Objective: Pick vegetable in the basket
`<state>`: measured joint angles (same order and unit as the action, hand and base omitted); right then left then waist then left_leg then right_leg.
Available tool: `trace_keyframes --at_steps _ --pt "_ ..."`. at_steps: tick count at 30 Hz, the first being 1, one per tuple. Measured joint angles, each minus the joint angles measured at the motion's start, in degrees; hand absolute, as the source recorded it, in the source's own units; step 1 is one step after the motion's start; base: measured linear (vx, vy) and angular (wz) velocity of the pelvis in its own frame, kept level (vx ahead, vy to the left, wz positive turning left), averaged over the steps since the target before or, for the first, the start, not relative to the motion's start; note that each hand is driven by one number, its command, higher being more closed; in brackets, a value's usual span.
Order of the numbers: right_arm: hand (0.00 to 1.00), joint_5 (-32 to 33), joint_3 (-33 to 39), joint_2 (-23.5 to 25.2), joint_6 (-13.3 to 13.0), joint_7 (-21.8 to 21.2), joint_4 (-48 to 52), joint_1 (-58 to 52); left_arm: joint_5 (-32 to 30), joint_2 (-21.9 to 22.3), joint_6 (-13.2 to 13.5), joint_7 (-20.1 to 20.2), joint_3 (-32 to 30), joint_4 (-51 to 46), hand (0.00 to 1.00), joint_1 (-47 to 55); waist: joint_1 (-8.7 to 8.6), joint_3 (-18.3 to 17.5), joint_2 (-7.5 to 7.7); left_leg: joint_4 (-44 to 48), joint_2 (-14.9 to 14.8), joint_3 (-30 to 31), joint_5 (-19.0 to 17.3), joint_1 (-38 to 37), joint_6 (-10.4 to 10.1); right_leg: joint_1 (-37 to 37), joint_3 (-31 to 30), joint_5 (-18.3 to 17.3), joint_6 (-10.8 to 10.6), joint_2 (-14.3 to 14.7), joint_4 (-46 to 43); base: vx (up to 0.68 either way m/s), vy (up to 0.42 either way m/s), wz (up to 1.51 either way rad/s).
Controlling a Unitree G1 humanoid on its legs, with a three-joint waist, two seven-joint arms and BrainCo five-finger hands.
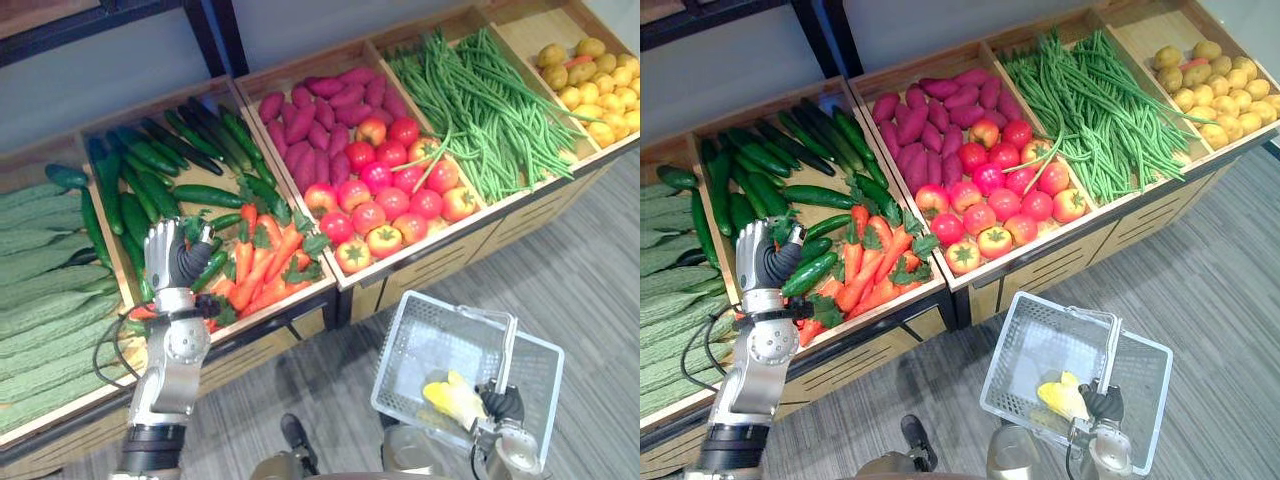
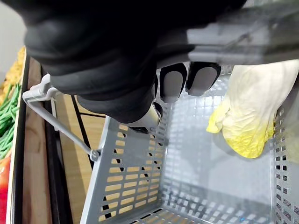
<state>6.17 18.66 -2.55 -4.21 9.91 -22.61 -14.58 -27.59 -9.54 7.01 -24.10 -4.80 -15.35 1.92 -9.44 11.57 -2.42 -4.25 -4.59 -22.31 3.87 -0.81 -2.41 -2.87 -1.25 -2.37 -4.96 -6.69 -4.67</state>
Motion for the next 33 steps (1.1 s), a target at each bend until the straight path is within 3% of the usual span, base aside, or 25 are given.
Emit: trace_keyframes --at_steps 4,6,8,12,15,17,18,19,20,21,22,23,25,26,28,29,30,33 --pt "1.0 0.02 -0.05 1.8 0.15 0.31 5.94 -2.24 4.5 2.77 1.31 0.11 2.32 -3.67 1.0 3.47 0.96 0.04 0.12 2.51 -0.68 0.33 -1.11 -0.95 -0.5 0.3 -0.88 -1.11 0.29 0.29 -2.2 -0.01 -0.019 -0.12" --pt "1.0 0.02 -0.96 3.44 0.29 1.16 12.48 -2.96 6.93 4.45 1.93 0.29 3.56 -6.68 1.0 7.55 2.45 -0.05 0.3 9.82 -1.79 5.52 -6.2 0.66 -1.22 -1.38 -5.04 -1.81 0.26 1.46 -4.07 -0.06 -0.065 -0.87" --pt "1.0 0.12 -2.18 3.79 0.3 1.61 17.92 -3.35 8.2 5.4 2.4 0.65 6.03 -8.37 1.0 9.68 2.54 -0.37 0.27 14.64 -2.59 6.4 -10.64 2.01 -1.78 -2.74 -8.44 -2.6 0.19 2.62 -5.22 -0.06 -0.035 -0.96" --pt "1.0 -0.02 -5.44 4.35 0.26 2.41 28.87 -7.18 10.23 5.99 3.59 2.87 11.57 -9.11 1.0 10.85 2.29 -2.83 0.51 18.95 -3.86 2.84 -15.31 2.48 -2.26 -4.96 -14.26 -2.05 -0.42 4.5 -5.78 -0.02 0.053 -0.91" --pt "1.0 -0.11 -8.43 4.31 0.3 2.41 32.7 -7.41 10.86 6.05 3.68 3.01 13.96 -9.12 1.0 10.75 2.62 -3.86 1.29 23.53 -6.46 -2.73 -17.06 2.52 -2.21 -7.82 -19.85 0.9 -0.95 7.54 -6.14 0.04 0.039 -1.39" --pt "1.0 -0.43 -10.88 4.35 0.29 2.35 33.57 -5.57 11.24 5.98 3.65 2.84 14.0 -9.13 1.0 10.19 4.08 -4.12 1.55 24.3 -9.08 -8.3 -18.12 1.5 -2.03 -11.47 -13.53 4.81 1.28 9.08 -5.78 0.01 -0.021 -2.1" --pt "1.0 -0.79 -12.08 4.13 0.29 2.34 34.12 -4.27 11.27 5.96 3.58 2.88 14.41 -8.56 1.0 8.95 4.45 -4.34 2.12 23.98 -9.4 -12.58 -18.33 0.71 -1.72 -13.16 -3.41 3.61 4.2 6.57 -6.3 0.0 -0.027 -1.89" --pt "1.0 -1.15 -12.74 3.99 0.3 2.36 33.84 -2.84 11.28 6.17 3.46 2.92 15.26 -8.11 1.0 7.81 3.76 -4.22 2.26 22.95 -8.88 -16.58 -18.43 -1.62 -1.7 -14.46 10.95 1.54 6.91 1.7 -9.08 0.01 0.011 -1.7" --pt "1.0 -1.2 -13.23 3.75 0.3 2.35 33.43 -2.39 11.27 6.2 3.47 2.94 15.65 -7.99 1.0 7.61 3.8 -4.24 2.19 22.56 -8.54 -18.3 -18.59 -3.01 -1.49 -14.13 17.47 1.18 8.02 -0.63 -9.65 0.03 0.023 -1.74" --pt "1.0 -1.26 -14.71 2.52 0.28 2.23 32.32 -1.35 11.3 6.49 3.64 2.96 15.65 -7.7 1.0 7.39 4.24 -4.37 1.49 20.54 -8.49 -21.24 -18.74 -6.08 -1.2 -11.63 29.56 0.91 9.68 -4.03 -10.02 0.06 -0.051 -1.97" --pt "1.0 -1.28 -16.19 1.54 0.29 1.74 31.07 0.61 11.4 6.61 4.34 2.96 15.59 -7.28 1.0 7.16 4.38 -4.7 0.9 18.33 -8.33 -23.34 -18.74 -8.02 -1.21 -10.56 37.73 1.3 9.9 -5.39 -10.05 0.07 -0.116 -2.02" --pt "1.0 -1.32 -16.74 1.39 0.29 1.31 30.63 1.57 11.68 6.5 4.68 2.86 15.38 -6.53 1.0 6.48 4.39 -4.74 0.86 17.88 -8.29 -23.98 -18.76 -8.06 -1.24 -10.76 38.39 1.58 9.45 -5.15 -9.82 0.05 -0.171 -1.79" --pt "1.0 -1.76 -17.52 0.83 0.29 -0.28 30.5 2.89 11.75 6.69 4.68 3.93 15.63 -2.54 1.0 3.03 4.15 -4.87 0.52 17.96 -8.98 -24.66 -18.87 -8.44 -1.37 -12.77 33.99 2.25 8.54 -1.67 -8.09 0.08 -0.184 -1.26" --pt "1.0 -1.75 -18.24 -0.05 0.3 -1.04 29.9 3.83 11.84 6.6 4.64 4.59 16.23 0.42 1.0 1.01 3.91 -4.86 0.39 21.51 -10.95 -24.68 -18.83 -8.32 -1.37 -12.92 31.7 2.27 8.57 0.16 -6.98 0.18 -0.184 -1.21" --pt "1.0 -1.47 -20.02 -1.87 0.32 -1.64 28.75 4.76 12.38 6.56 4.63 5.33 17.01 3.74 1.0 -0.53 3.93 -4.6 -0.12 33.51 -16.02 -19.87 -18.1 -6.28 -0.21 -10.59 28.13 2.93 9.59 4.04 -4.64 0.25 -0.164 -1.27" --pt "1.0 -1.3 -21.83 -2.8 0.33 -2.19 27.7 5.78 12.88 6.22 4.64 5.31 17.76 5.32 1.0 -0.78 4.07 -4.53 -0.35 40.85 -17.34 -13.57 -17.39 -4.24 1.17 -8.84 25.35 3.33 10.45 5.64 -3.1 0.26 -0.041 -1.45" --pt "1.0 -0.87 -23.38 -4.09 0.34 -2.39 27.33 7.33 13.54 6.62 4.65 5.36 18.6 6.89 1.0 -0.93 4.17 -4.53 -0.41 44.64 -14.24 -5.16 -19.76 -0.28 0.56 -7.89 21.31 3.25 10.52 5.99 -2.22 0.22 0.032 -1.43" --pt "1.0 0.37 -25.72 -4.16 0.36 -2.49 27.31 8.64 14.53 6.66 4.58 5.36 19.87 8.85 1.0 -0.7 5.81 -4.47 -0.34 42.39 -8.36 4.47 -22.45 4.87 1.52 -5.06 14.53 3.23 10.26 5.77 -1.05 0.21 0.078 -1.21"
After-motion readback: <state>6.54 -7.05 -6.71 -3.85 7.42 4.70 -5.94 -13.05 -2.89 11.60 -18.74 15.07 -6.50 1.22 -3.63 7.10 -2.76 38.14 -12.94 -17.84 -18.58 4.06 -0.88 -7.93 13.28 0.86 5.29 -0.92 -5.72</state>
